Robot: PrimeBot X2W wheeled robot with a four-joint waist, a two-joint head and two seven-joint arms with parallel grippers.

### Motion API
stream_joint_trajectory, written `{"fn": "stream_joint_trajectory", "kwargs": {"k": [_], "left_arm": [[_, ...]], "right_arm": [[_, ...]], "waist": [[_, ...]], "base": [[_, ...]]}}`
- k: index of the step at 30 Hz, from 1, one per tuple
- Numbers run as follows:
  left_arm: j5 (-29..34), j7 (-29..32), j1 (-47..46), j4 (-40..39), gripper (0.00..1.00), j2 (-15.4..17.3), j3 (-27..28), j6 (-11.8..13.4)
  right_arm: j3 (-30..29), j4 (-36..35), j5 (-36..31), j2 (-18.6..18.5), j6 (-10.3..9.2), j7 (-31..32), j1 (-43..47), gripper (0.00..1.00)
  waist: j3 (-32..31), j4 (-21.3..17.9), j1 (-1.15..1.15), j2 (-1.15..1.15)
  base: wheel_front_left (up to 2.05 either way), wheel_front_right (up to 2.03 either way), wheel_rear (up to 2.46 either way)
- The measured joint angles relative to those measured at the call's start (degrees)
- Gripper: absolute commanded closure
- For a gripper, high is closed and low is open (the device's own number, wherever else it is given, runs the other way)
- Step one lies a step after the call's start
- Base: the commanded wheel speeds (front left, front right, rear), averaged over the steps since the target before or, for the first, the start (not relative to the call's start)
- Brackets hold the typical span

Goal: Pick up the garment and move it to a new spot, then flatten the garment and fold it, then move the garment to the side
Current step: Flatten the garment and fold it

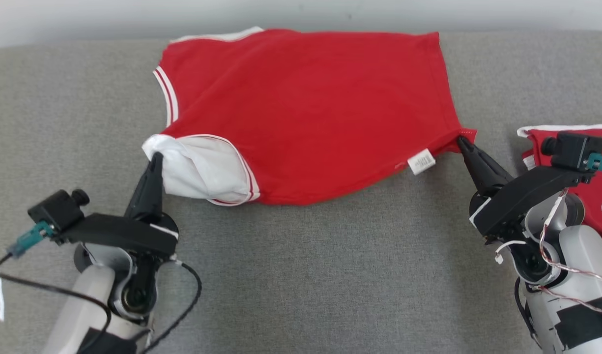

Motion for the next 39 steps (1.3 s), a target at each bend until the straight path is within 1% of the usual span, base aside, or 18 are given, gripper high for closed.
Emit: {"fn": "stream_joint_trajectory", "kwargs": {"k": [5, 9, 12, 17, 18, 23, 26, 31, 35, 39], "left_arm": [[-0.05, 0.37, -5.43, 4.54, 1.00, 0.37, -0.10, -0.22], [-0.09, 0.37, -5.61, 7.00, 1.00, 0.56, -1.87, -0.54], [0.46, 0.31, -3.49, 7.24, 1.00, 0.60, -4.01, -0.58], [0.68, -1.23, 1.81, 6.71, 1.00, 1.21, -5.55, -0.59], [0.41, -1.42, 4.10, 5.73, 1.00, 2.20, -6.23, -0.59], [-1.93, -2.29, 9.98, 3.12, 1.00, 4.69, -6.81, -0.59], [-2.91, -2.91, 13.46, 2.02, 1.00, 6.15, -6.78, -0.59], [-5.53, -3.18, 17.81, -0.58, 1.00, 7.19, -7.06, -0.59], [-5.99, -3.18, 20.34, -2.13, 1.00, 8.03, -7.88, -0.59], [-5.98, -3.16, 21.96, -2.54, 0.89, 8.73, -9.14, -0.59]], "right_arm": [[0.30, 1.98, -0.21, -1.78, 0.41, 0.47, -1.86, 1.00], [1.71, 3.52, -1.60, -2.64, 0.44, 0.91, -1.29, 1.00], [1.99, 3.55, -2.13, -2.93, 0.60, 0.89, 1.43, 1.00], [1.79, 2.10, -2.16, -3.49, 0.65, 0.74, 6.92, 1.00], [1.45, 0.79, -2.14, -3.61, 0.66, 0.63, 9.11, 1.00], [0.92, -2.45, -2.08, -4.17, 0.65, 0.80, 15.07, 1.00], [0.88, -3.78, -2.08, -4.21, 0.33, 1.12, 17.88, 1.00], [0.89, -6.27, -1.78, -4.37, -0.58, 2.76, 22.38, 1.00], [0.88, -8.67, -1.66, -4.48, -1.22, 4.17, 26.38, 1.00], [1.14, -10.10, -1.52, -4.57, -1.88, 5.92, 28.67, 1.00]], "waist": [[2.55, -0.90, 0.01, 0.00], [2.17, -1.35, 0.01, 0.00], [0.94, -1.33, 0.00, 0.00], [-2.13, -0.45, 0.00, -0.01], [-3.49, 0.02, -0.01, -0.01], [-6.90, 1.16, -0.01, -0.01], [-8.87, 1.65, -0.01, -0.01], [-11.67, 2.09, -0.01, -0.01], [-13.16, 2.19, -0.02, -0.02], [-13.61, 2.09, -0.01, -0.01]], "base": [[0.00, 0.00, 0.00], [0.00, 0.00, 0.00], [0.00, 0.00, 0.00], [0.00, 0.00, 0.00], [0.00, 0.00, 0.00], [0.00, 0.00, 0.00], [0.00, 0.00, 0.00], [0.00, 0.00, 0.00], [0.00, 0.00, 0.00], [0.00, 0.00, 0.00]]}}
